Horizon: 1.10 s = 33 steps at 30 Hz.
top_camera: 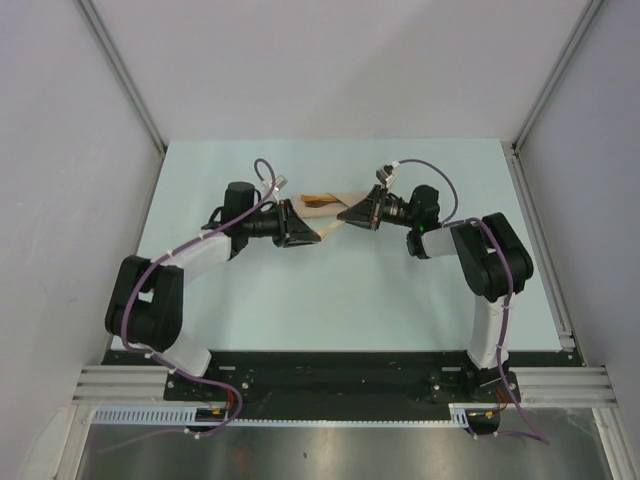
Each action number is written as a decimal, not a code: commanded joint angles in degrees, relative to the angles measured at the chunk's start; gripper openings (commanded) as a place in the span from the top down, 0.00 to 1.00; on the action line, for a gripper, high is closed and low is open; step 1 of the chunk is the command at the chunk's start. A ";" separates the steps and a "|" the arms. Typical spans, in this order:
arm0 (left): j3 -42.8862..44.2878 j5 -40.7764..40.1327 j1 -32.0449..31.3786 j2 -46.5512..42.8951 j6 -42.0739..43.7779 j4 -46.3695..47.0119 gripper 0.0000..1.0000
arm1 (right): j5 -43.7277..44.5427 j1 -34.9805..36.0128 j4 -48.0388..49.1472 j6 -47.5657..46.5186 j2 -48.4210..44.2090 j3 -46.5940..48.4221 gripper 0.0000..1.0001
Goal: Fold the napkin into a case and place the utensils inside
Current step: Pass from the left arm to the right, then pass from the right arm to the left
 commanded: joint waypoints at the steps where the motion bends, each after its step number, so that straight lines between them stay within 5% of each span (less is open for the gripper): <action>1: -8.24 -9.51 0.16 -10.06 -4.48 8.12 0.62 | 6.60 -0.75 23.05 15.07 3.86 -3.84 1.00; 5: -14.25 -16.64 -0.27 -15.43 -10.20 15.88 0.62 | 10.38 -0.48 22.79 12.88 2.28 -6.66 1.00; 11: -14.35 -23.23 -1.33 -18.16 -8.63 12.29 0.66 | 12.49 -0.22 22.26 12.96 1.23 -7.10 1.00; 26: -11.18 -23.85 -2.82 -11.40 -11.96 14.30 0.64 | 12.50 1.63 22.18 13.40 0.17 -5.69 1.00; 33: -10.57 -23.42 -2.82 -8.15 -14.95 21.24 0.79 | 12.15 1.98 22.00 13.41 0.87 -5.08 1.00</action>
